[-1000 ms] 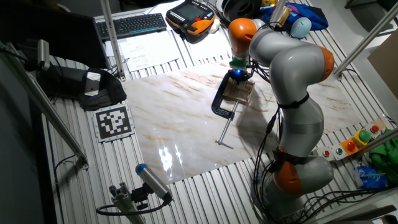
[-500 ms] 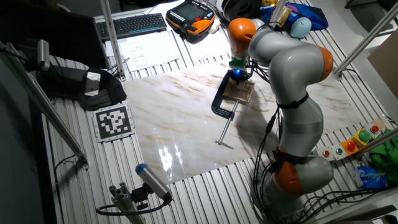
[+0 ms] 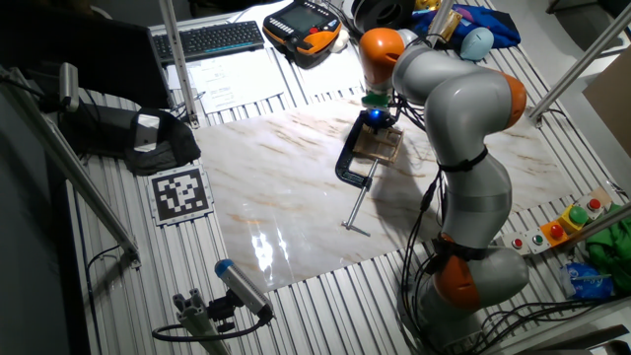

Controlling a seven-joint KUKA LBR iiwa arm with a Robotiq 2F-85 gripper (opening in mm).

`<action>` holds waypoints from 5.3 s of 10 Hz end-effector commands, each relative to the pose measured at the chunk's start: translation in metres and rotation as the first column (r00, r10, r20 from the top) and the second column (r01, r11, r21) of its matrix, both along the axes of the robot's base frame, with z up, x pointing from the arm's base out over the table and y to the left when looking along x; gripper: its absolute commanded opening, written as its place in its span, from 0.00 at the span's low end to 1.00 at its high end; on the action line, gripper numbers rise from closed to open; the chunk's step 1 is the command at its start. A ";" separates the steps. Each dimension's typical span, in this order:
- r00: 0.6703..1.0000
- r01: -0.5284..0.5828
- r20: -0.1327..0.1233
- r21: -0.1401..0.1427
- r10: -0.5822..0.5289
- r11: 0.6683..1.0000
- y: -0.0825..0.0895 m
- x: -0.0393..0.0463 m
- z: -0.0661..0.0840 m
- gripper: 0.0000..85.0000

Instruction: Open a sliding window

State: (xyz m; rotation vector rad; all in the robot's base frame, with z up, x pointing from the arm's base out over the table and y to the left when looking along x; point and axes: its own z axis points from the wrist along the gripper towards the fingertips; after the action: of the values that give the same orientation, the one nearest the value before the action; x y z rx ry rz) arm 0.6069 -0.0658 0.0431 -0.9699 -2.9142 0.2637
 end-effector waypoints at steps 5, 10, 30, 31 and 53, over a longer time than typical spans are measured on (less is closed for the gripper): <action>1.000 0.003 -0.001 0.004 -0.003 1.000 0.005 0.0016 0.001 0.00; 1.000 0.008 0.000 0.007 -0.008 1.000 0.007 0.0021 0.001 0.00; 0.999 -0.033 -0.014 -0.034 0.033 0.999 -0.038 -0.0291 0.010 0.00; 0.999 -0.033 -0.014 -0.039 0.033 0.999 -0.038 -0.0288 0.008 0.00; 0.999 -0.019 -0.048 -0.022 0.018 1.000 -0.028 -0.0431 0.035 0.00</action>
State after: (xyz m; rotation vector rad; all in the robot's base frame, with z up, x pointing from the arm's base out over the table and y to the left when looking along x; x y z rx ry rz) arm 0.5639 -0.0936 0.0786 -0.9260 -2.8852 0.3179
